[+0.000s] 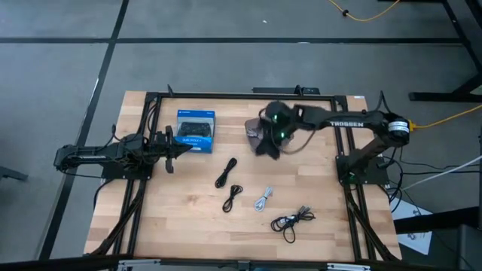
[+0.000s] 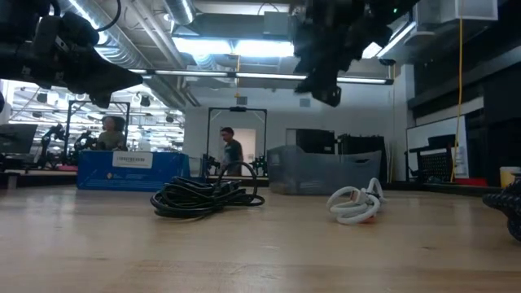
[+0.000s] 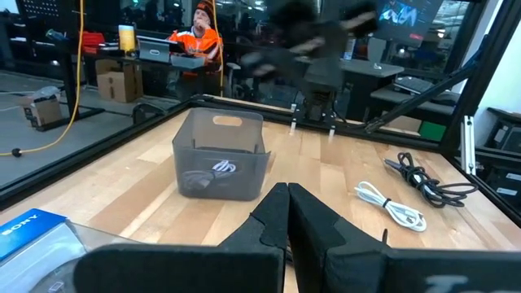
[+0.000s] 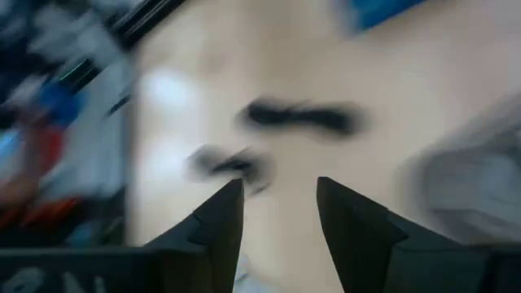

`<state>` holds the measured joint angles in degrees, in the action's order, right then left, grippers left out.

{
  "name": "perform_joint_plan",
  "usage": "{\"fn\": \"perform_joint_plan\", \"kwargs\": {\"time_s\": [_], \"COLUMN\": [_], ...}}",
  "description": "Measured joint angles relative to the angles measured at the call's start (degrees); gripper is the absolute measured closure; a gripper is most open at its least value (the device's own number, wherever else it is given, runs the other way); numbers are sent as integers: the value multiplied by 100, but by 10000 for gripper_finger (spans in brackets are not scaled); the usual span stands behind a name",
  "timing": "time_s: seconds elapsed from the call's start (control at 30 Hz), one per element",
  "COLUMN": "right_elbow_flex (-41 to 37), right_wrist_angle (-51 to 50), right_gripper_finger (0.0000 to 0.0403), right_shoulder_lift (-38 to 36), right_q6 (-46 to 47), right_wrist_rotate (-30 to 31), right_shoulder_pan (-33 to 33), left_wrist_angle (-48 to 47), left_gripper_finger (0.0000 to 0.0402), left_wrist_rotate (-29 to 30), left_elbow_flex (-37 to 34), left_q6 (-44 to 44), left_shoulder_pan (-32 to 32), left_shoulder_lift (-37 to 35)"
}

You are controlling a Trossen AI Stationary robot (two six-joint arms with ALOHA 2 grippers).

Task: Pick and place USB-C Cables
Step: Put the white charger cable into the black bin

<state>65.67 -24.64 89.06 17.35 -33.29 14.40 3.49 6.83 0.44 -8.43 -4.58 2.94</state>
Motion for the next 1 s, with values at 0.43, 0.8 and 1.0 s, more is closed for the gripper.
{"fn": "perform_joint_plan", "kwargs": {"time_s": [0.43, 0.8, 1.0], "right_elbow_flex": [-59, -61, -56], "right_wrist_angle": [-920, -838, -785], "right_gripper_finger": [241, 241, 241], "right_shoulder_lift": [189, 1325, 1622], "right_q6": [-1199, -2545, -2509], "right_wrist_rotate": [3950, 3664, 3192], "right_shoulder_pan": [-2377, -2879, -2897], "left_wrist_angle": [0, -1, -2], "left_gripper_finger": [401, 401, 401], "left_wrist_rotate": [16, 17, 17], "left_elbow_flex": [-1, 0, 0], "left_q6": [1, 1, 0], "left_shoulder_pan": [0, -1, -1], "left_shoulder_lift": [0, -2, 0]}}
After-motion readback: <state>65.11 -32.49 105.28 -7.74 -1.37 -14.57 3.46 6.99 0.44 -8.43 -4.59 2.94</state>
